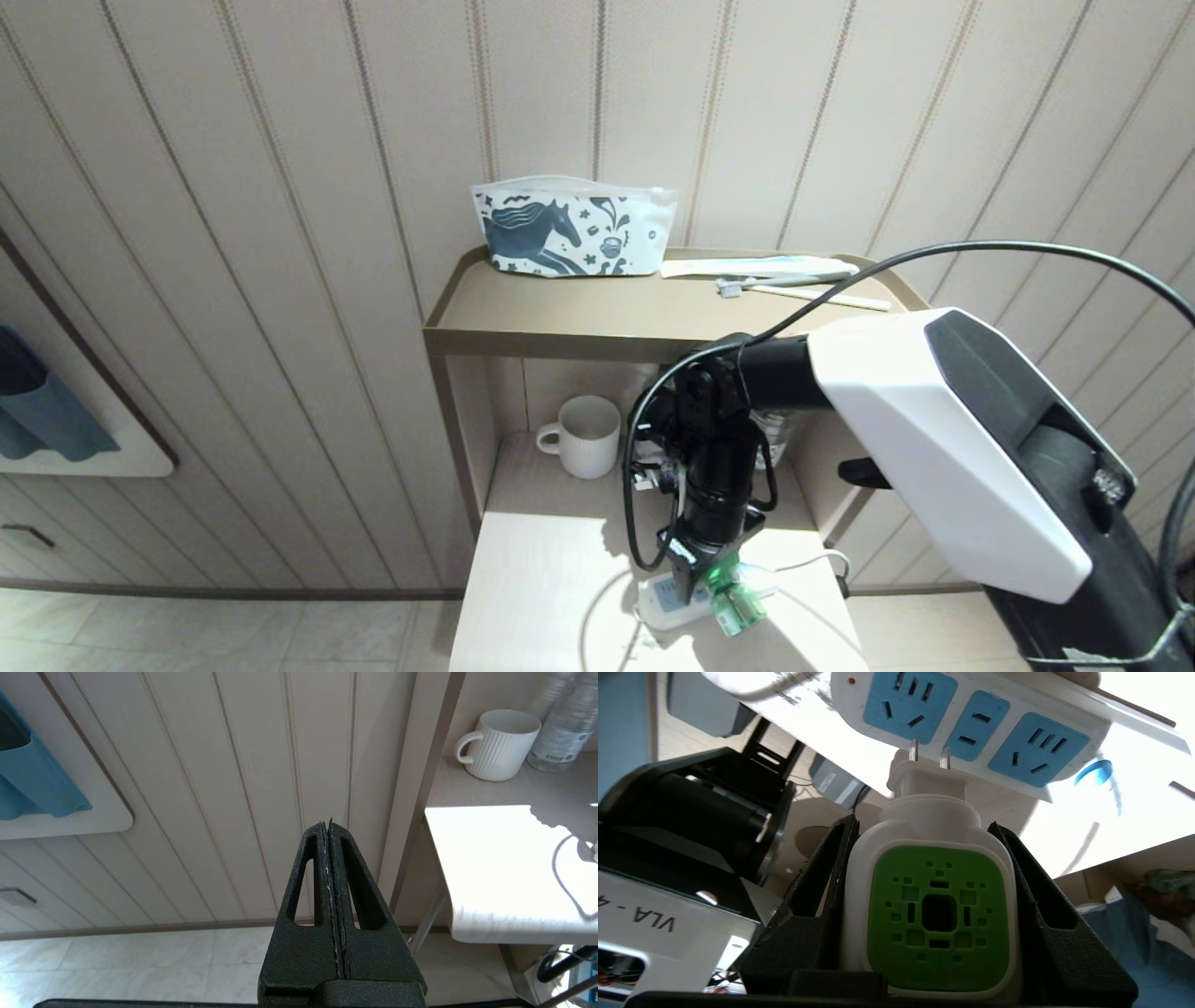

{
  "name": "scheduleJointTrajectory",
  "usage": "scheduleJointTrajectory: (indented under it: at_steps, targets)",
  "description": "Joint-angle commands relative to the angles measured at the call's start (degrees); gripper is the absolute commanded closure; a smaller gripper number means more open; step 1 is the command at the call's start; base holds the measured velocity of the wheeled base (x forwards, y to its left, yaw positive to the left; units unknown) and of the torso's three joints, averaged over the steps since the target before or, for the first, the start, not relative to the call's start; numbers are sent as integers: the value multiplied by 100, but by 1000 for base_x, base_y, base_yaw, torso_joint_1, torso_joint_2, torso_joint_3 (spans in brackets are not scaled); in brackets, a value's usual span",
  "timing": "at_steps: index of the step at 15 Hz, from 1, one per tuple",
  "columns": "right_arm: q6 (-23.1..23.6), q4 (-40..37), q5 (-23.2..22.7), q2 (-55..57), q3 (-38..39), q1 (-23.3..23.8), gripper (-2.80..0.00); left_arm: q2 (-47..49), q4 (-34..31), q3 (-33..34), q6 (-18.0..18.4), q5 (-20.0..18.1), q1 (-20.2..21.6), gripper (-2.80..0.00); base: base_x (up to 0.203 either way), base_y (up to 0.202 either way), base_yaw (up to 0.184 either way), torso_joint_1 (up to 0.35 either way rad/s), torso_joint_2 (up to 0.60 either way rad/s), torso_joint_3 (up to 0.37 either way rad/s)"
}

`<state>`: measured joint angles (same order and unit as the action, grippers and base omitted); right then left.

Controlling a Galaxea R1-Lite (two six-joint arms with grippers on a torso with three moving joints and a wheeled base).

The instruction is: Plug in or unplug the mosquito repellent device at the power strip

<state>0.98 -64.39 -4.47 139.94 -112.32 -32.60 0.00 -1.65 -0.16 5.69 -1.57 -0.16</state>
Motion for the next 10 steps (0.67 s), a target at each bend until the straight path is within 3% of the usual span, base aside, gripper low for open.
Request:
scheduleJointTrajectory:
  at_steps: [1,10]
  targets:
    - [63,-38,123,94,9,-45,0,9,-2,-2,2,-1,6,0,0,0,0,0,0,0]
    - [526,142,264,74,17,-186,0,9,-2,-2,2,-1,-1,0,0,0,0,0,0,0]
